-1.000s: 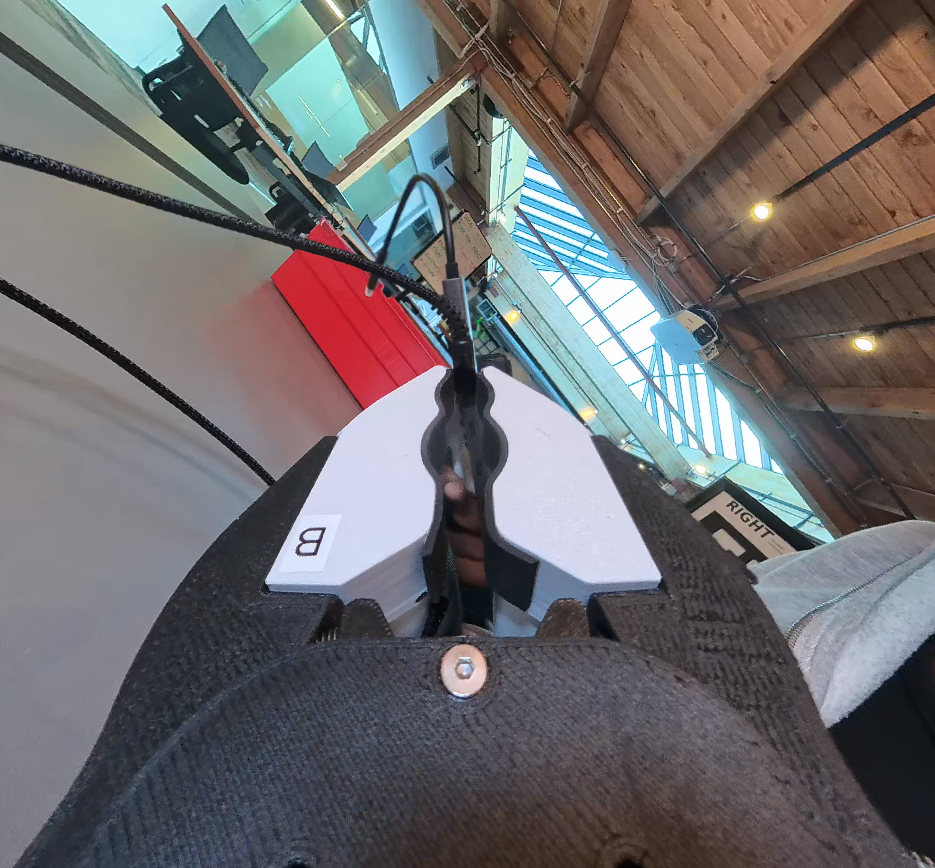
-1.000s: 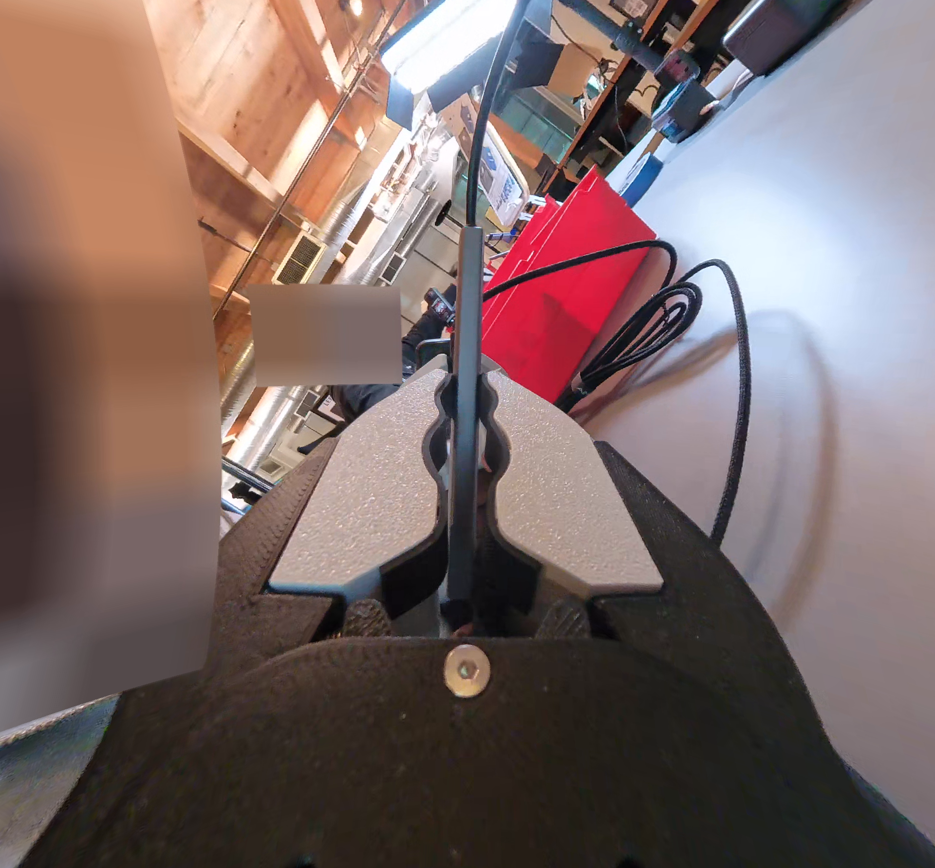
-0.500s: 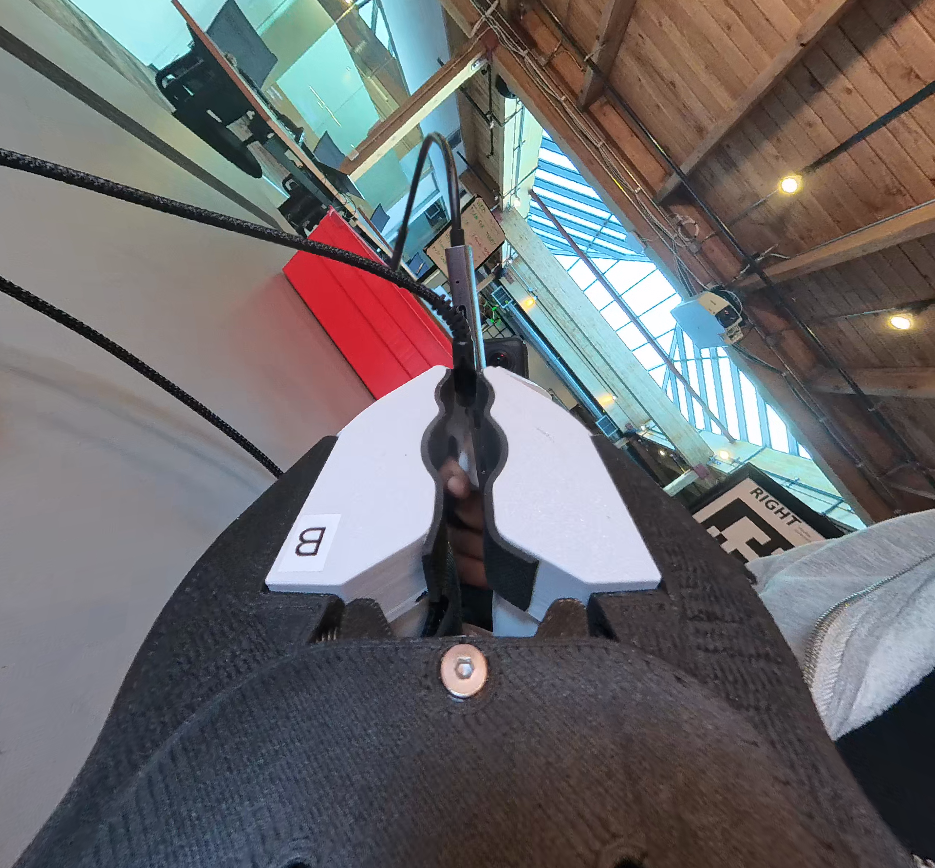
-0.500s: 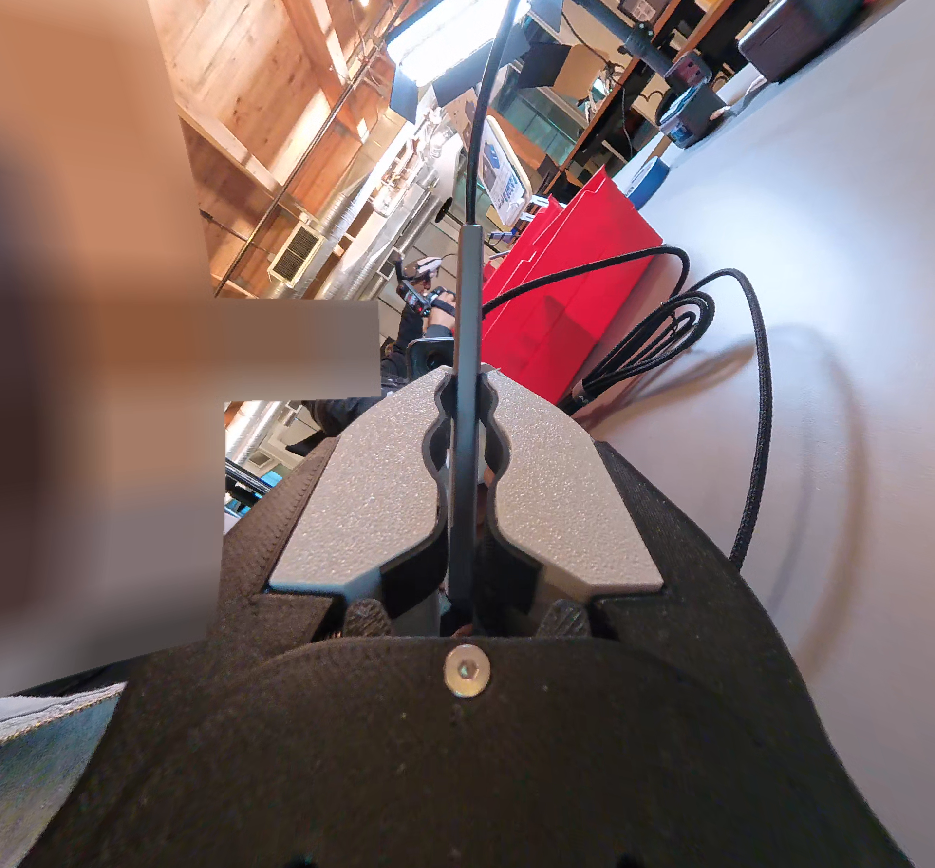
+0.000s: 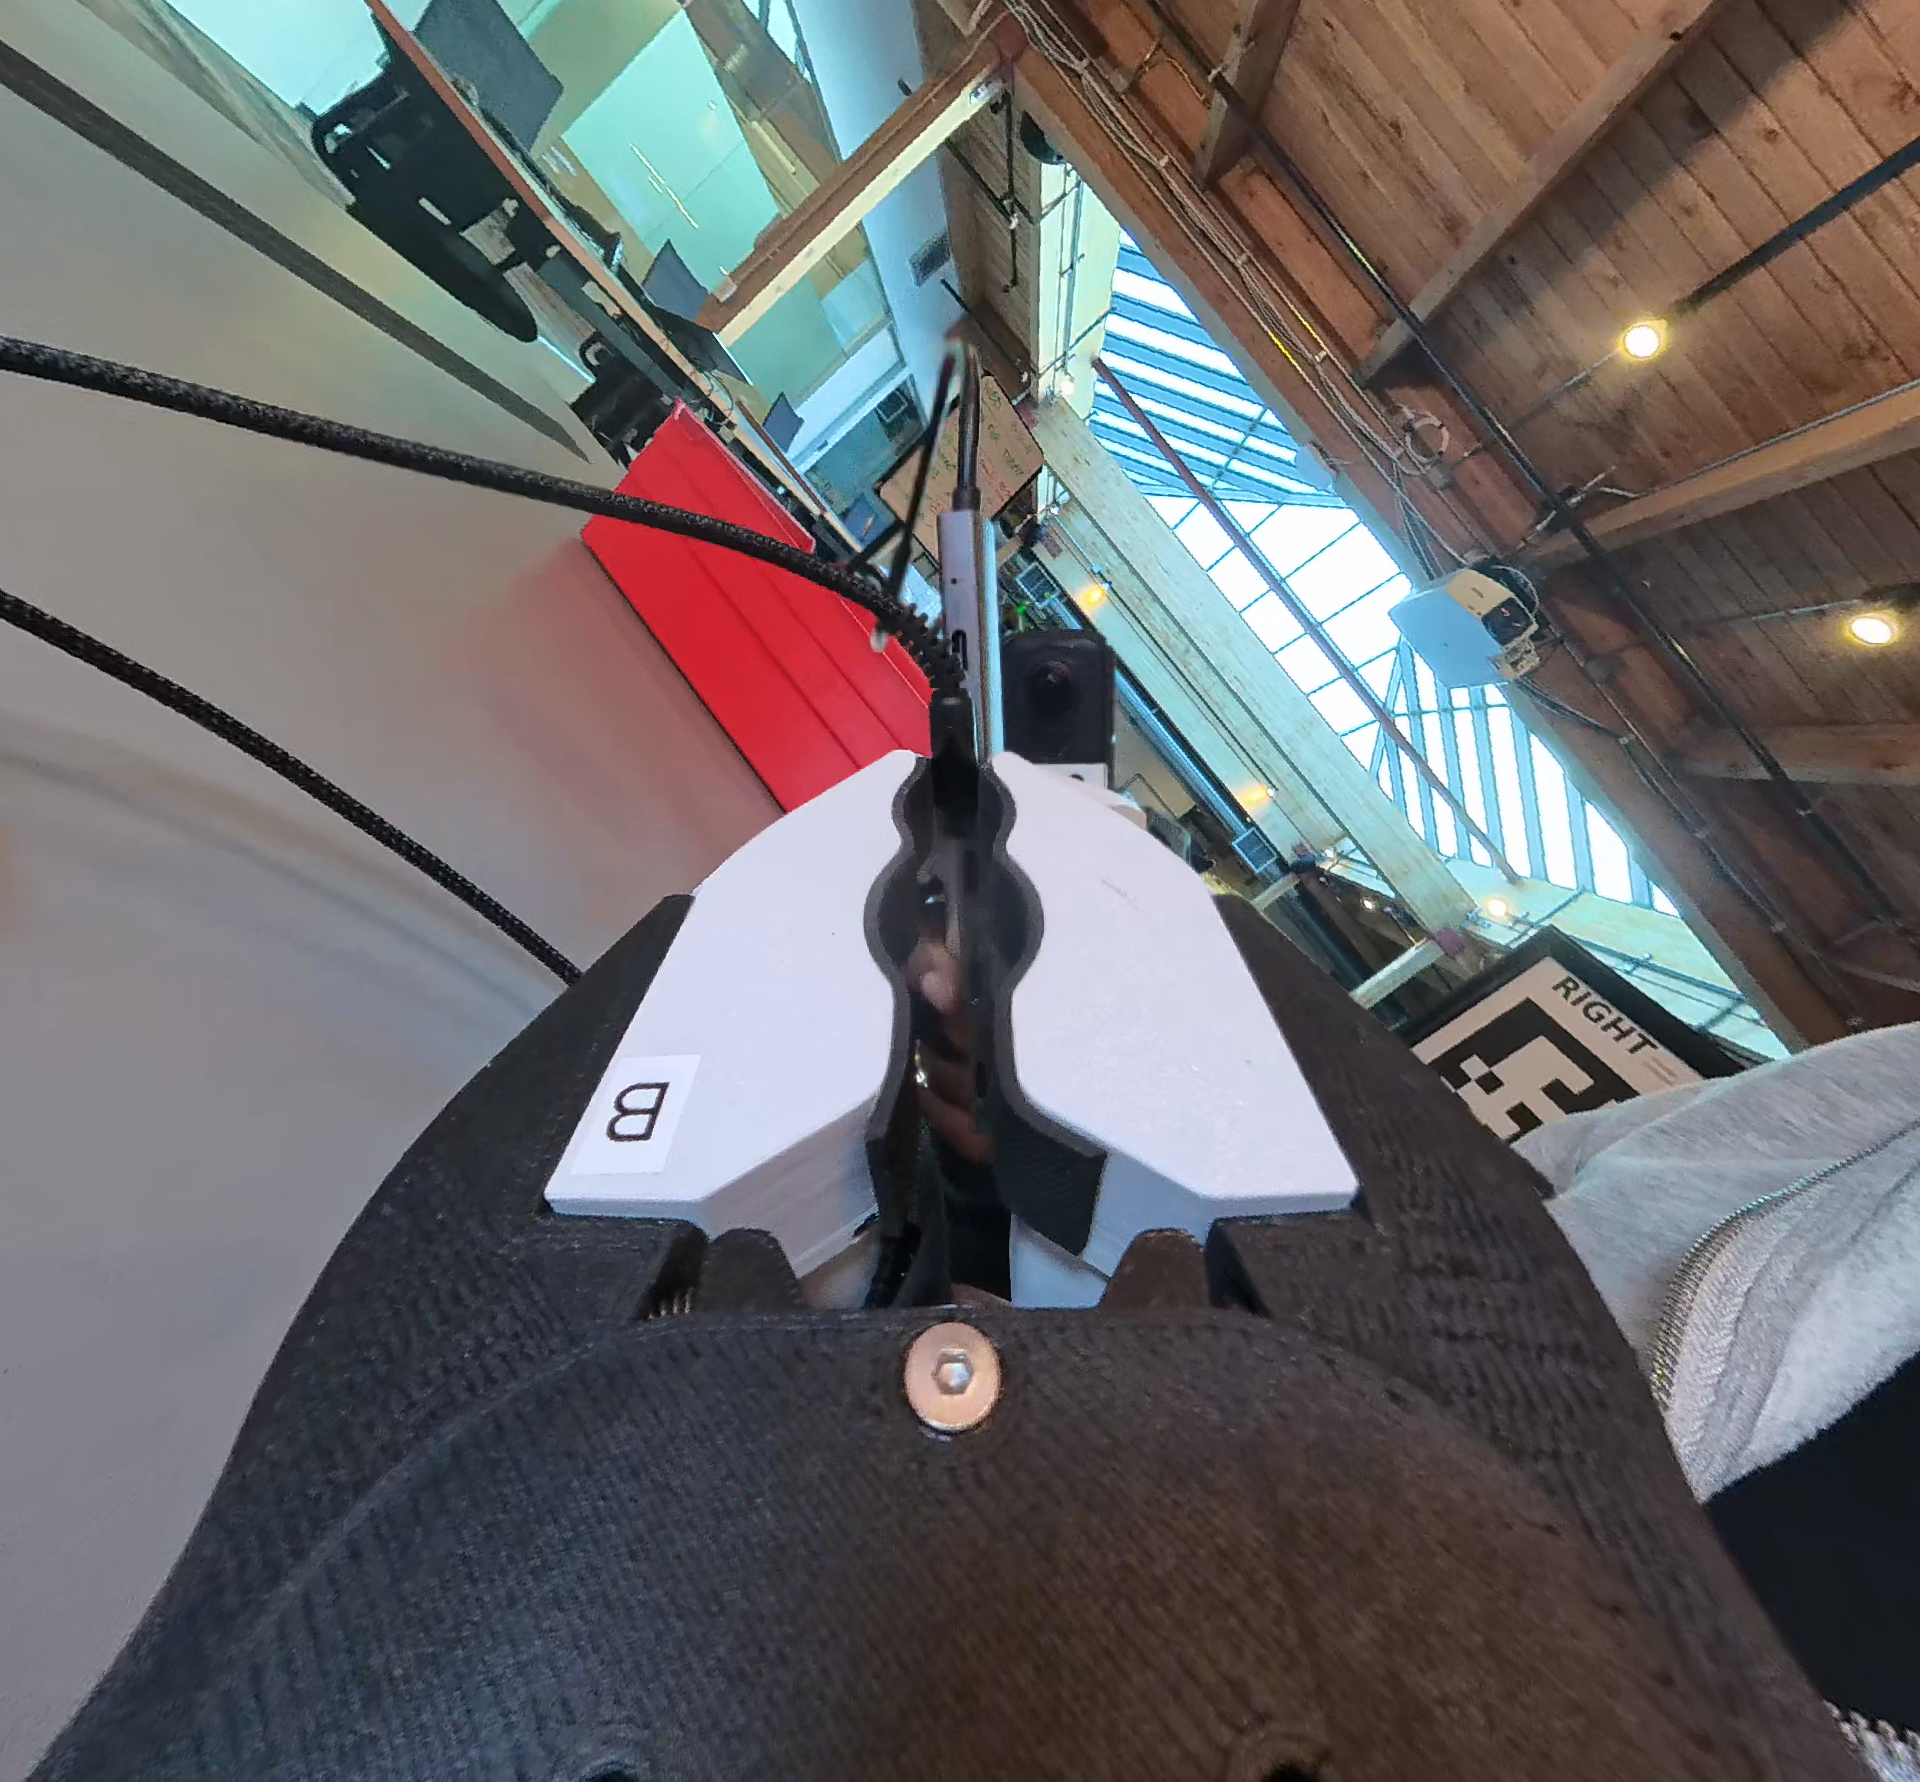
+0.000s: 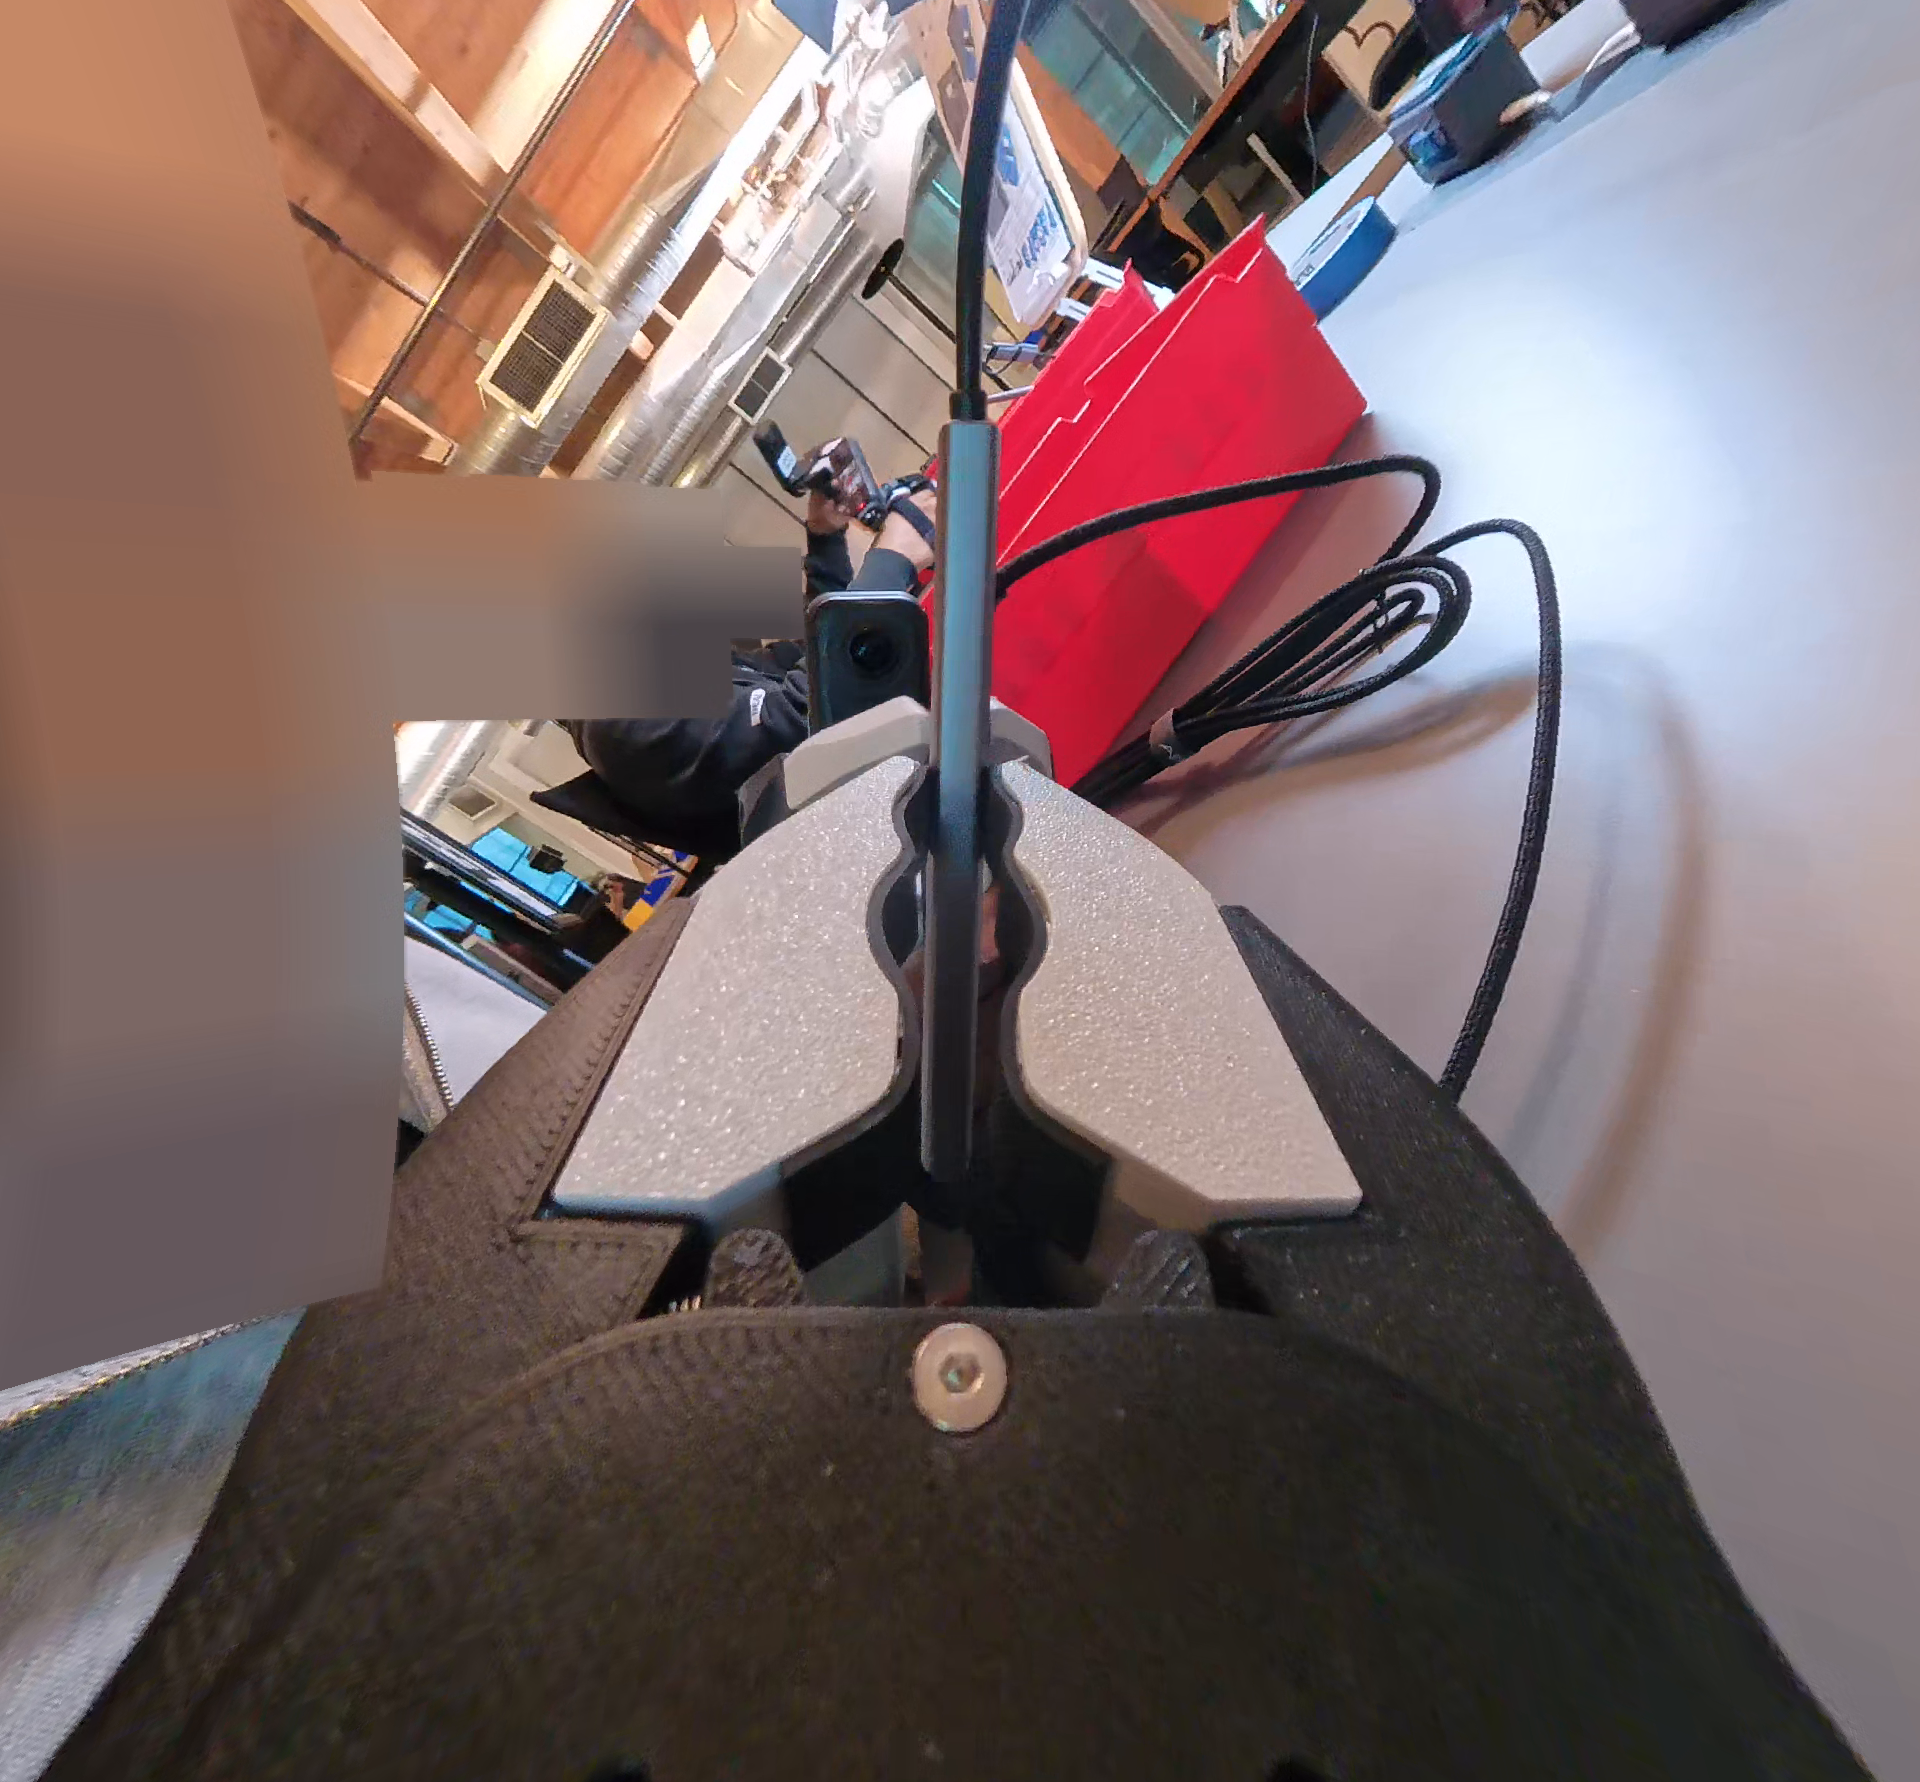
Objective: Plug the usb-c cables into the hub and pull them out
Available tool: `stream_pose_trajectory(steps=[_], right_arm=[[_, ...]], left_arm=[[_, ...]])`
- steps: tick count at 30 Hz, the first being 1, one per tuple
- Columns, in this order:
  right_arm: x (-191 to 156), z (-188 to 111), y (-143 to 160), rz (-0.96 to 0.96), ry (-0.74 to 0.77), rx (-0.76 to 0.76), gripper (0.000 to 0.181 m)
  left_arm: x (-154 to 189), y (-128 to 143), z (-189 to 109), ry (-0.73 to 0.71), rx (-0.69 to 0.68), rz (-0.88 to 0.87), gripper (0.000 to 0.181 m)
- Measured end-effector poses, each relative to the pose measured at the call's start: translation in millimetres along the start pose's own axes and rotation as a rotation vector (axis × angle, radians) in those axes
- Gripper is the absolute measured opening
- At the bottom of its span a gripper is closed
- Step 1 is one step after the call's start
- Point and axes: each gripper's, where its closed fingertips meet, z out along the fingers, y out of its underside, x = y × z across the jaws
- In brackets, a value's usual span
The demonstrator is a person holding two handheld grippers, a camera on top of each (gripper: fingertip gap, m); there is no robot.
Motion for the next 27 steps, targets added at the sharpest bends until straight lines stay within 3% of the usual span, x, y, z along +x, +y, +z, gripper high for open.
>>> stream_pose_trajectory(steps=[4,9,20,23,27], right_arm=[[-3.4,-0.9,4.0,0.019,-0.039,-0.056,0.009],[-8.0,-15.1,11.9,-0.02,-0.045,-0.307,0.009],[-13.8,-28.4,26.9,-0.158,-0.002,-0.629,0.009],[-13.1,-31.3,40.7,-0.152,0.005,-0.719,0.004],[-16.9,-39.3,56.0,-0.139,-0.016,-0.842,0.009]], left_arm=[[2.8,2.0,-1.2,0.039,-0.026,-0.031,0.008],[10.3,16.8,2.5,0.085,-0.137,-0.008,0.009],[20.5,34.0,2.9,0.14,-0.252,0.046,0.008],[20.9,38.7,3.3,0.135,-0.281,0.077,0.008],[25.6,52.6,2.8,0.169,-0.397,0.085,0.008]])
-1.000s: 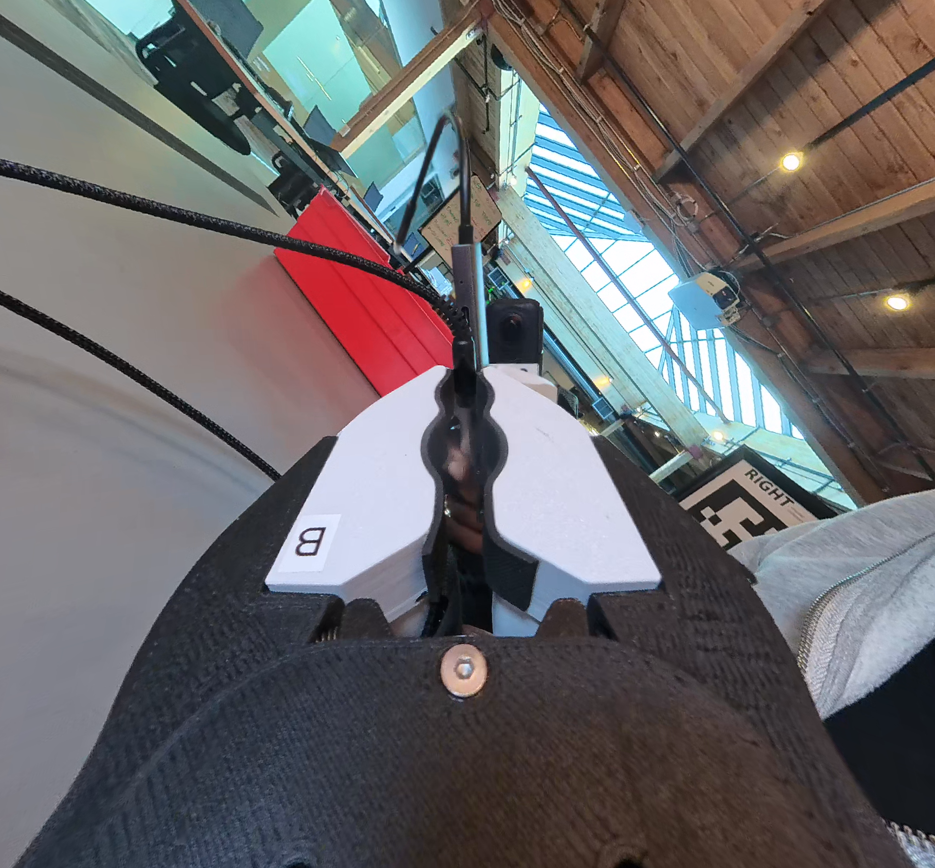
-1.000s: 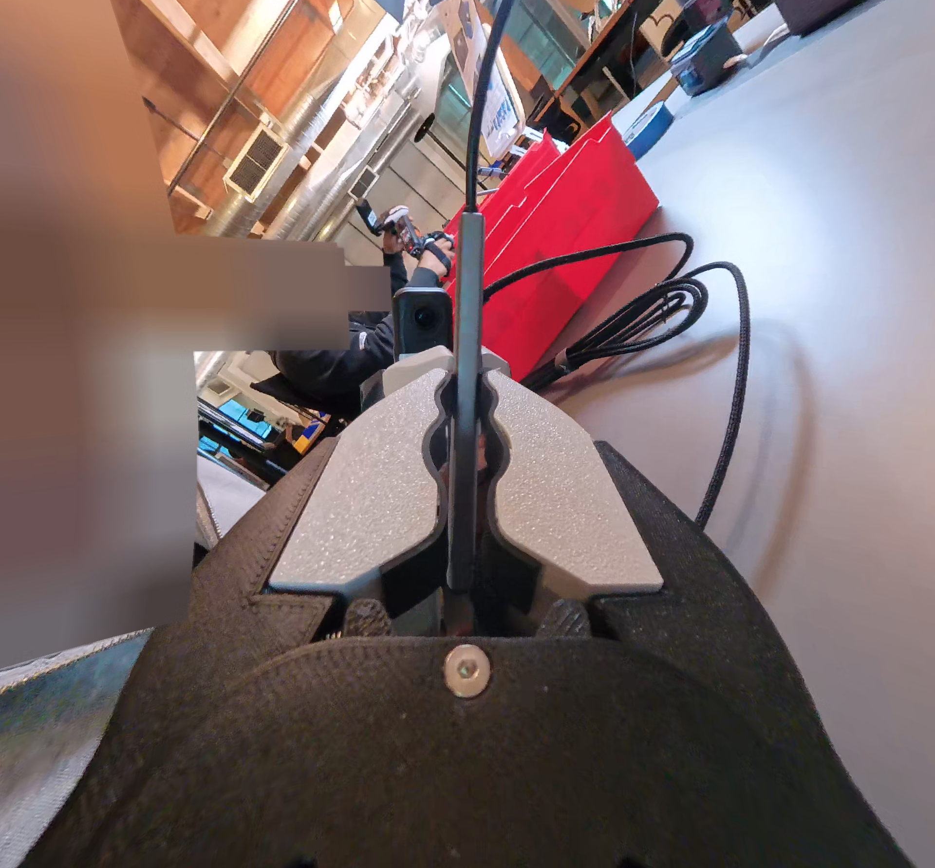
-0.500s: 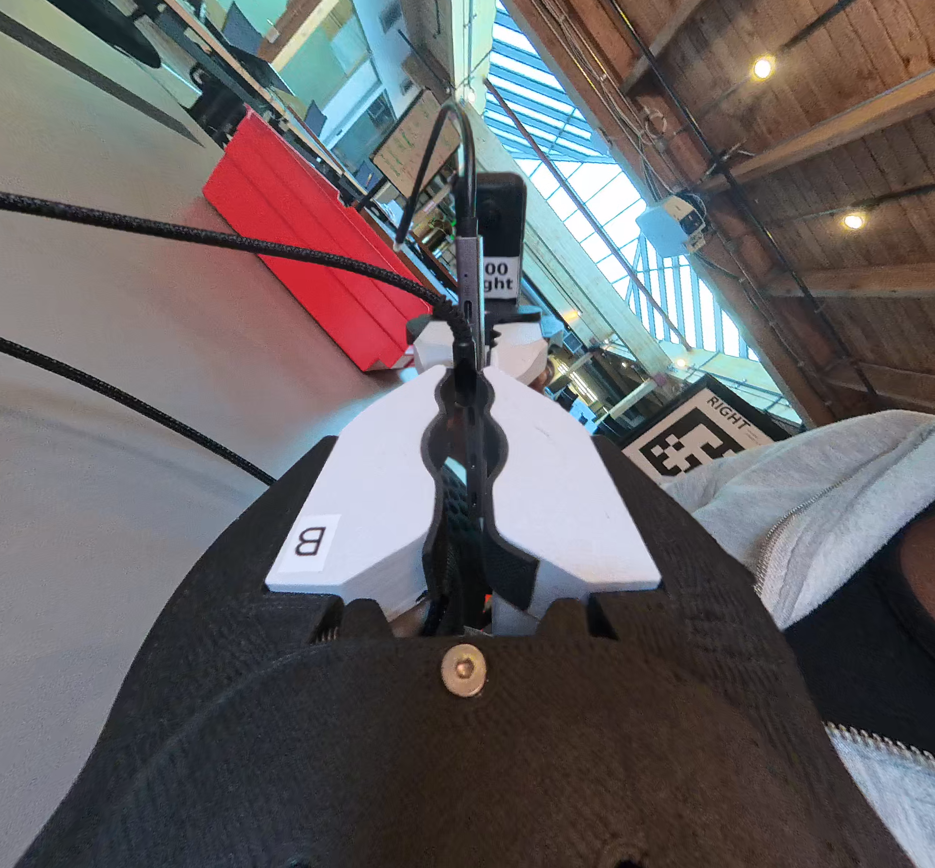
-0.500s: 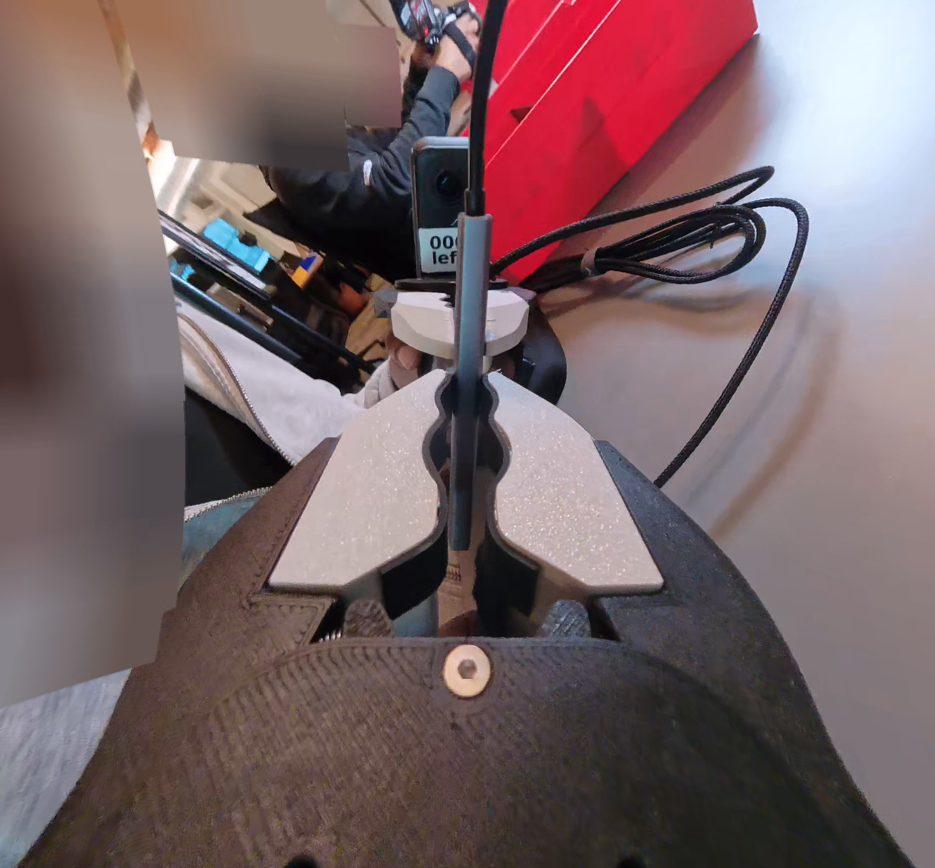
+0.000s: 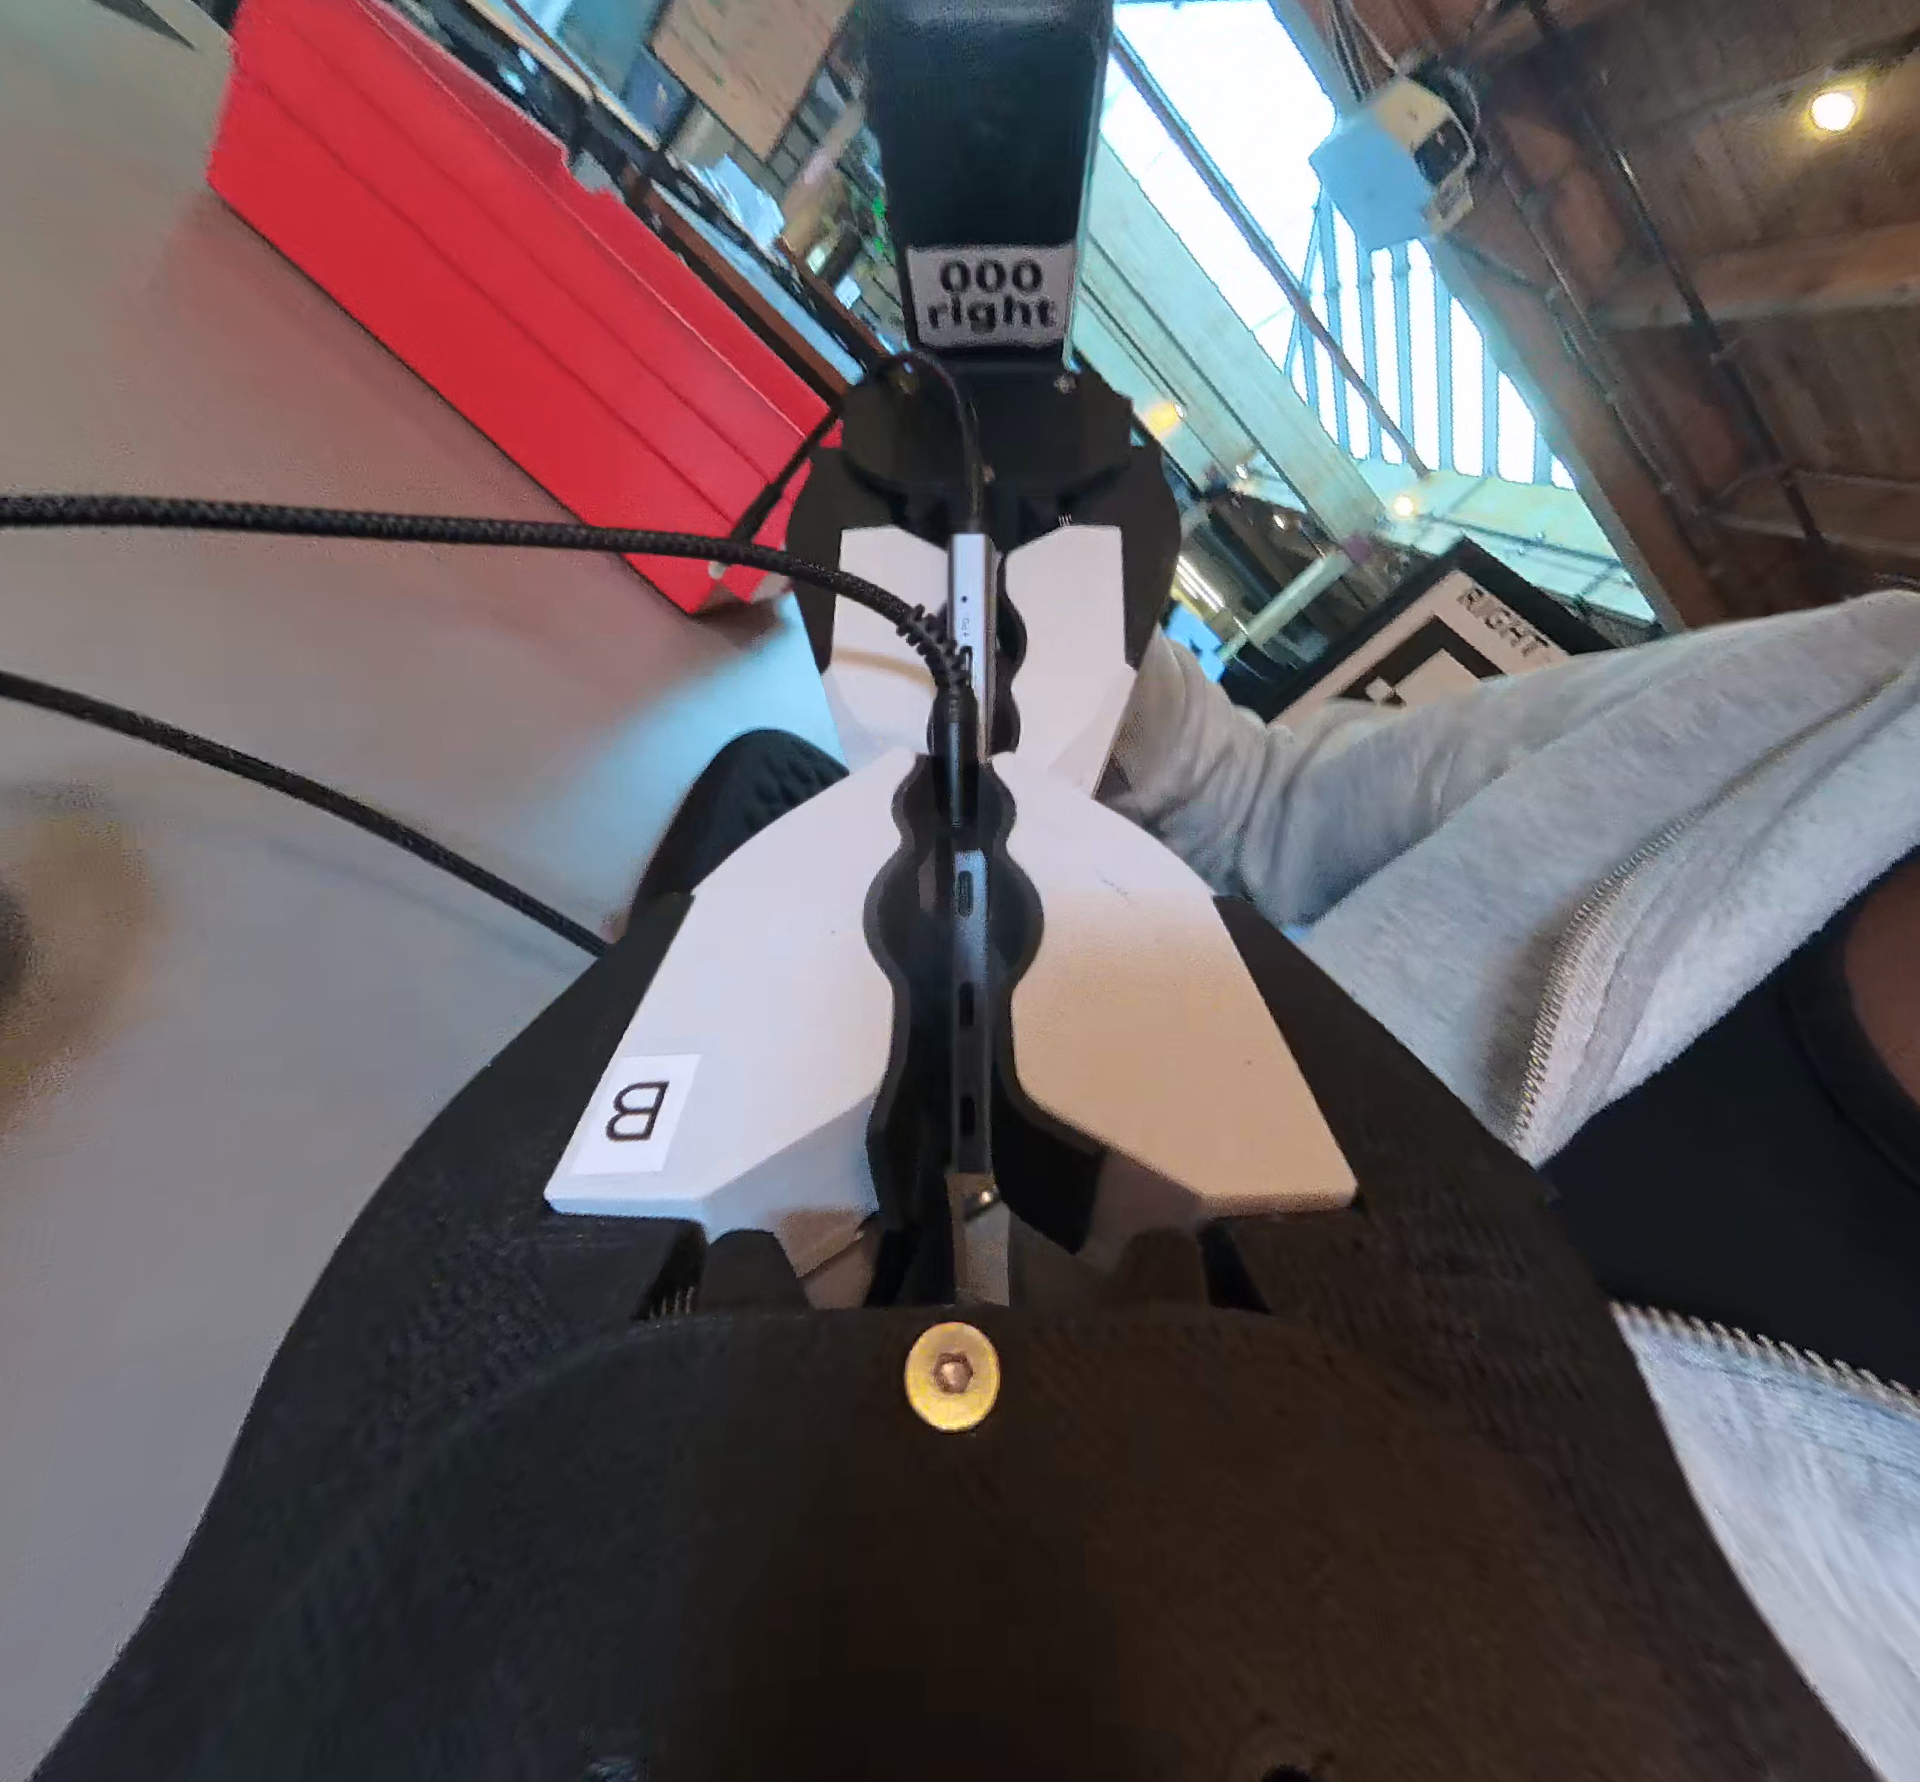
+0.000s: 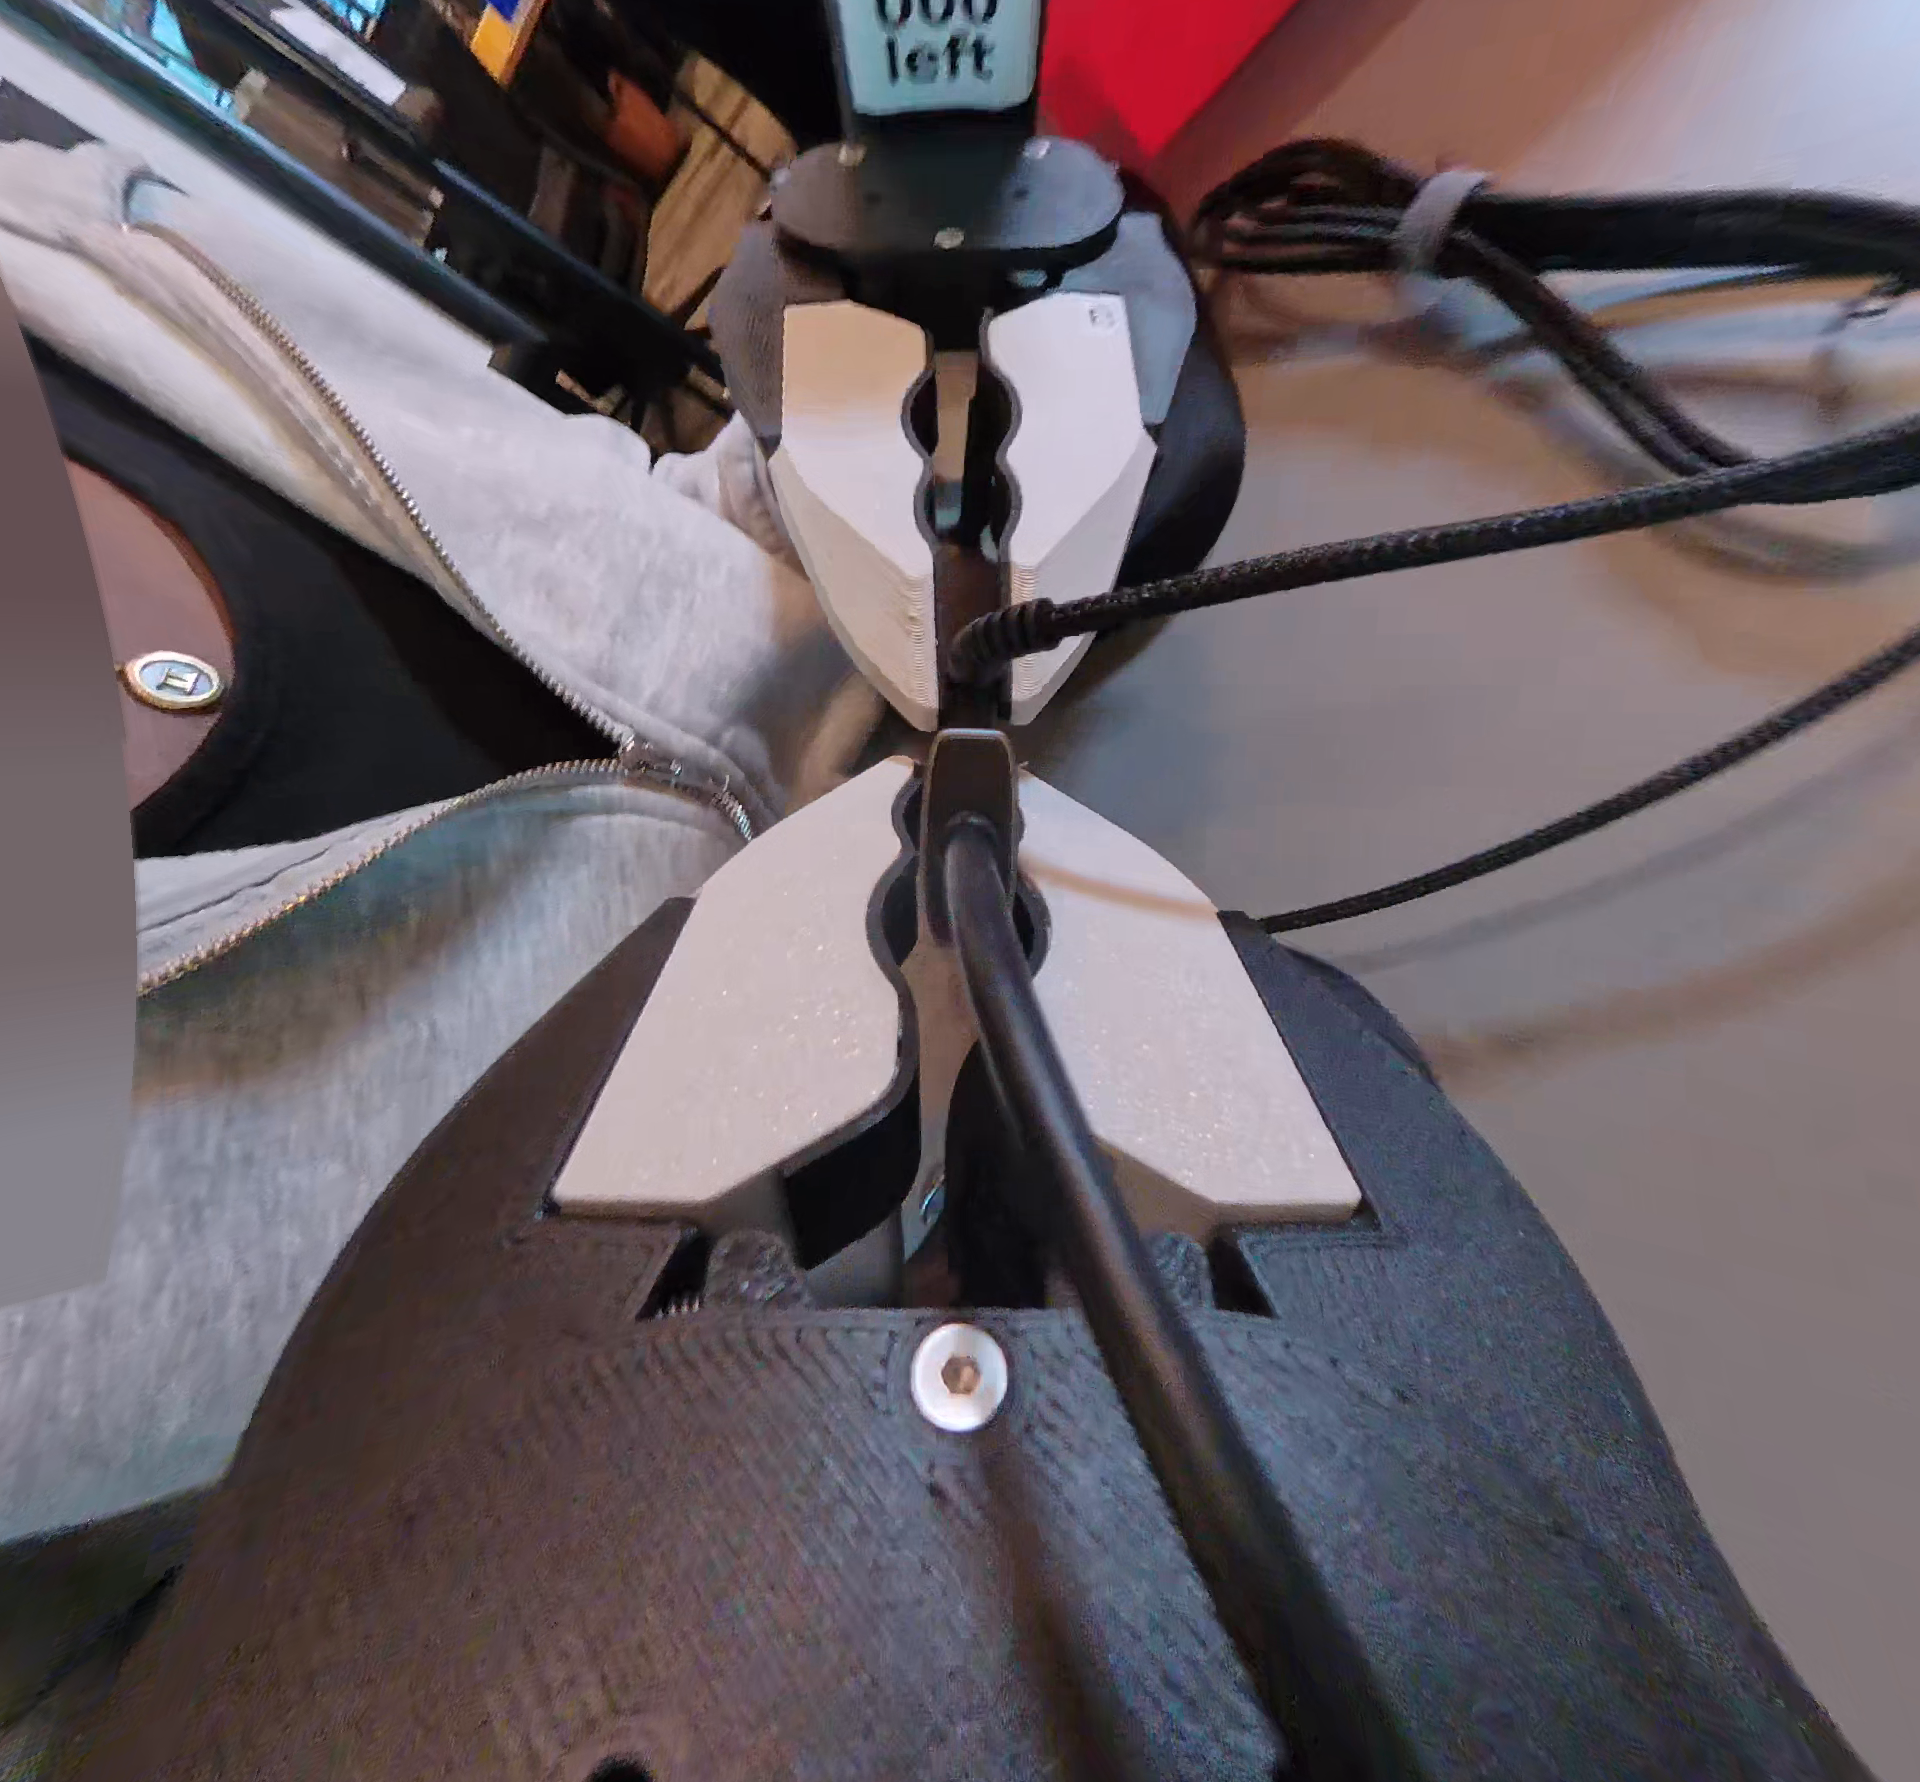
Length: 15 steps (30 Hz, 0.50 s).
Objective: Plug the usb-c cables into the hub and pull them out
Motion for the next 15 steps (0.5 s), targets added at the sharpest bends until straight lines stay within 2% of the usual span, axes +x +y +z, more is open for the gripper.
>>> stream_pose_trajectory(steps=[5,10,15], right_arm=[[7.5,1.4,12.7,-0.032,0.049,-0.135,0.009],[8.8,8.9,11.7,-0.054,0.043,-0.154,0.009],[6.4,9.2,2.7,-0.041,0.009,-0.066,0.009]], left_arm=[[-5.5,15.1,2.7,-0.065,-0.166,0.085,0.008],[-6.7,15.9,0.0,-0.066,-0.186,0.099,0.008],[-5.8,8.8,-2.2,-0.044,-0.134,0.073,0.008]])
